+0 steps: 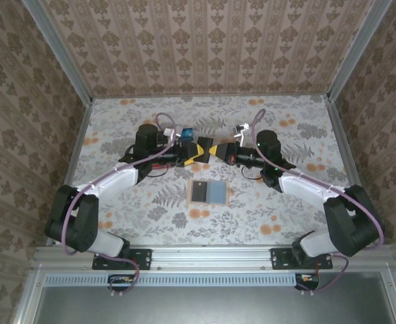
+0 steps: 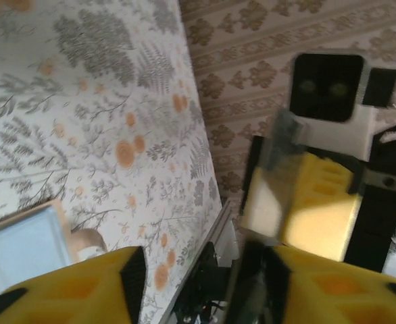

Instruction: Take the credit cards out of the card holder

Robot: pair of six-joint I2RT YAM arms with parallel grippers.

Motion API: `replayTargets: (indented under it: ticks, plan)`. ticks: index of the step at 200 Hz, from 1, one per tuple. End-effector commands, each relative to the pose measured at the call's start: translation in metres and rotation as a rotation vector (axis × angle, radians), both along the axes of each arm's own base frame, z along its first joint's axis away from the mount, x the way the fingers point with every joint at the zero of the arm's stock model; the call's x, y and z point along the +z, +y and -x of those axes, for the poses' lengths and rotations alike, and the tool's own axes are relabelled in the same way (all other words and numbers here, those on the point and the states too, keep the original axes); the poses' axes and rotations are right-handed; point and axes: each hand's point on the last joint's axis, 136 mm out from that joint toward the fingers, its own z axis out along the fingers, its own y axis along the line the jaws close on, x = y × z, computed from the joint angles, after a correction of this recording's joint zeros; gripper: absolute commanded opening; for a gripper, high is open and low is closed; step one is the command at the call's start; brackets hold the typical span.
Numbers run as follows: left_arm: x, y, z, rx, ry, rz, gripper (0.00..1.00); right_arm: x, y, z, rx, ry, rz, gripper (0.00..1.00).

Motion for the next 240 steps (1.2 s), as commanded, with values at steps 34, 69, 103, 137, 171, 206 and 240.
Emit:
replayTargets:
  ticks: [34,69,103,137,171,206,240]
  plan:
    - [0.041,0.006,0.0,-0.016,-0.095,0.165,0.26,0.021,0.002,-0.012,-0.006,-0.032,-0.079,0.0]
    - [0.043,0.007,0.001,-0.015,-0.115,0.17,0.07,0.016,0.001,-0.014,-0.011,-0.016,-0.076,0.0]
    - [0.036,0.012,0.0,-0.021,-0.174,0.074,0.0,0.003,0.0,-0.013,-0.012,0.01,-0.013,0.22]
    - [0.007,0.052,-0.01,0.021,-0.413,-0.461,0.0,-0.019,-0.015,-0.014,-0.078,0.023,0.158,0.63]
    - [0.017,0.087,-0.035,0.02,-0.628,-0.66,0.0,-0.032,-0.026,-0.017,-0.113,0.034,0.245,0.78]
    - [0.03,0.121,-0.069,-0.003,-0.775,-0.873,0.0,-0.044,-0.032,-0.016,-0.13,0.049,0.292,0.87]
    - [0.036,0.132,-0.084,-0.199,-0.99,-0.949,0.0,-0.05,-0.034,-0.014,-0.129,0.067,0.321,0.92]
